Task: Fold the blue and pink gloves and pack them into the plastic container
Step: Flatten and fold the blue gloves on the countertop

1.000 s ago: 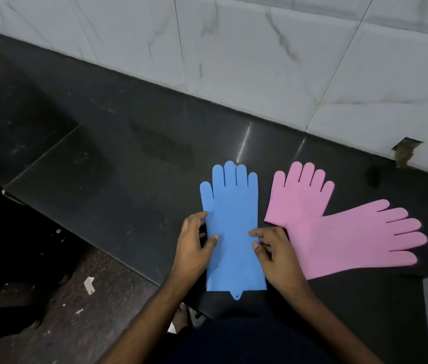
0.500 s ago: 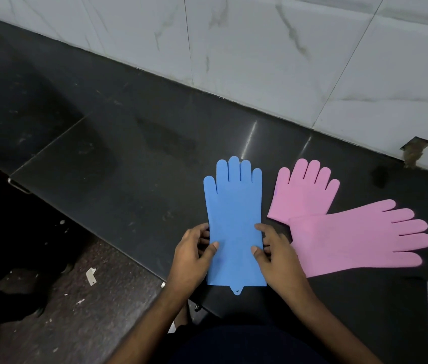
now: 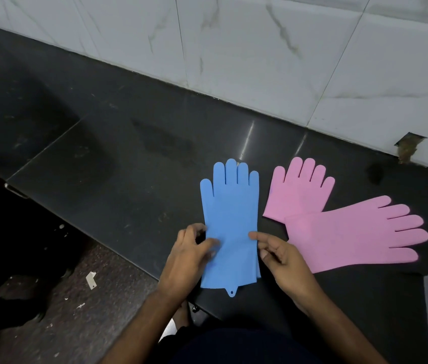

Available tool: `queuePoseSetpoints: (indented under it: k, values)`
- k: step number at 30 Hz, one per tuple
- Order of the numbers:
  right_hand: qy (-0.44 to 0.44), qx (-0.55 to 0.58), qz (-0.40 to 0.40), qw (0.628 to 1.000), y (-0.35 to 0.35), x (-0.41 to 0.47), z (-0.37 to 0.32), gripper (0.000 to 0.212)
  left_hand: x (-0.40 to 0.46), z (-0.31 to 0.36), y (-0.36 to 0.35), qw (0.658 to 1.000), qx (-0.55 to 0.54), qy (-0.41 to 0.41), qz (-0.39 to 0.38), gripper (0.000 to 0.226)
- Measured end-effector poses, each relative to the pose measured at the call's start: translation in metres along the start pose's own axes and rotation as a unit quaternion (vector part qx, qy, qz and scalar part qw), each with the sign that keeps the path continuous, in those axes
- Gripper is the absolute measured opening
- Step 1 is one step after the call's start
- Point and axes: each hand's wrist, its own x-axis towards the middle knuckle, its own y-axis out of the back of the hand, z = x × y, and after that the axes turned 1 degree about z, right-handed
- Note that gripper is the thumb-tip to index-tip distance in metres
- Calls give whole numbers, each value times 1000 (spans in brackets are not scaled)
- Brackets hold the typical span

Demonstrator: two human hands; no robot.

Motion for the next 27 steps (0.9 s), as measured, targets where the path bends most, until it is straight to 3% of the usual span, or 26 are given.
queuePoseSetpoints:
  k: [5, 8, 12, 17, 23, 27]
  values:
    - [123, -168, 55, 976, -7, -1, 13, 56, -1, -6, -2, 997, 30, -65, 6, 21]
    - [180, -258, 99, 944, -5, 9, 16, 47, 5, -10, -1, 996, -81, -45, -1, 22]
    - [220, -266, 114, 931, 0, 18, 10, 35, 9, -20, 4, 973, -228, 26, -12, 36]
    - [304, -348, 97, 881, 0, 20, 3, 32, 10, -23, 13, 963, -245, 60, -94, 72]
    - [350, -366, 150, 849, -6, 10, 3, 27, -3, -19, 12, 973, -205, -36, -96, 59]
    - [329, -327, 177, 868, -5, 9, 2, 19, -19, -15, 1, 975, -200, -67, -66, 58]
